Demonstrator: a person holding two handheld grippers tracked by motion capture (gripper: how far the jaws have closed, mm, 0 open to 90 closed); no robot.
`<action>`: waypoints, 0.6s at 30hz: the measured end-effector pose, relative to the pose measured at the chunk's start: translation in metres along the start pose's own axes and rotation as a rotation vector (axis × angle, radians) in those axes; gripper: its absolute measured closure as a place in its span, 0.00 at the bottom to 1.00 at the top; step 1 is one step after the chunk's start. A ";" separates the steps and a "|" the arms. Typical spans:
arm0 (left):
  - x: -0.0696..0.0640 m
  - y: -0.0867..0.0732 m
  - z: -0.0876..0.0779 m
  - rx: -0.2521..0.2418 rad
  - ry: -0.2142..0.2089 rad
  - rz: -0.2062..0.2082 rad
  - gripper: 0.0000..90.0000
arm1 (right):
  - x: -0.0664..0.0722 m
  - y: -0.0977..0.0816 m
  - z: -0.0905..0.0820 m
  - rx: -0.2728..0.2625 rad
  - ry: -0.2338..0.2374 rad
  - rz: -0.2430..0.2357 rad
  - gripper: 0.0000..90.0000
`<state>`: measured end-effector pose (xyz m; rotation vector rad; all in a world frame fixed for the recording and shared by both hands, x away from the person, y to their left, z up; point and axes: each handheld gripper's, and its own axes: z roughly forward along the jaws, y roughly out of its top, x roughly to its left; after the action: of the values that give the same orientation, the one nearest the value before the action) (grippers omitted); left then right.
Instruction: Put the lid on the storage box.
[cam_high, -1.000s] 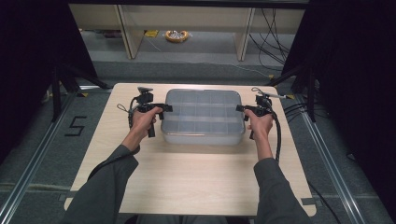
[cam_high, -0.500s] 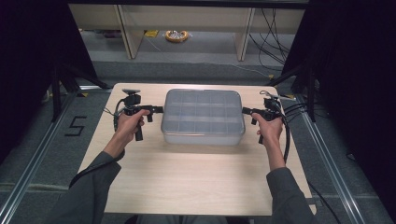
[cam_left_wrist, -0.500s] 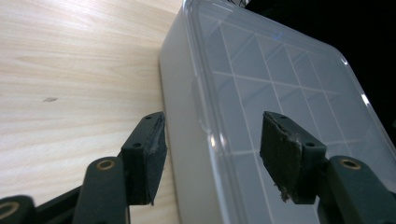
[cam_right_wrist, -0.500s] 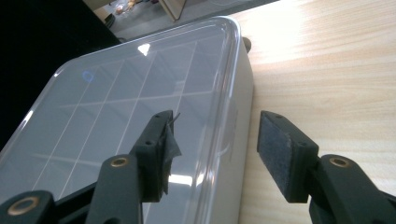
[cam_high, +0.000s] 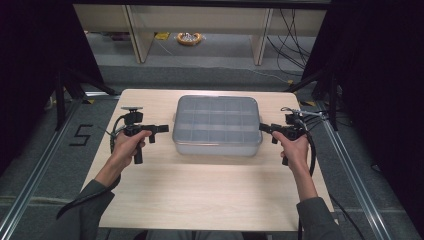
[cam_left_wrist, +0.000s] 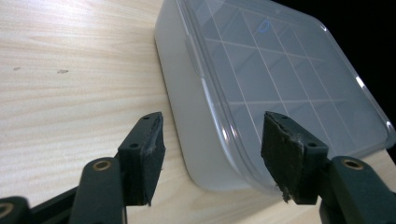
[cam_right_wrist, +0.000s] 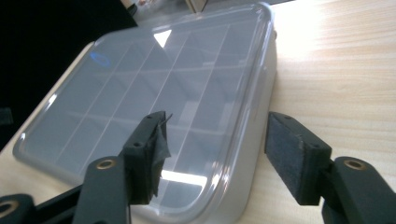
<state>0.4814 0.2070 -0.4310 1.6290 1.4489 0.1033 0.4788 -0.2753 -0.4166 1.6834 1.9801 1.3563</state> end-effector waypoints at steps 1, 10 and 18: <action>-0.001 -0.002 -0.002 -0.001 -0.004 0.005 0.42 | 0.002 -0.002 -0.002 0.001 0.006 -0.005 0.43; -0.005 -0.026 -0.015 -0.006 -0.041 0.038 0.42 | 0.021 -0.022 -0.014 0.002 0.028 -0.077 0.43; -0.010 -0.056 -0.022 0.004 -0.060 0.092 0.40 | 0.033 -0.043 -0.018 0.031 0.041 -0.124 0.41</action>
<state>0.4233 0.2044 -0.4504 1.6883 1.3299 0.1029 0.4273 -0.2528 -0.4252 1.5294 2.1006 1.3329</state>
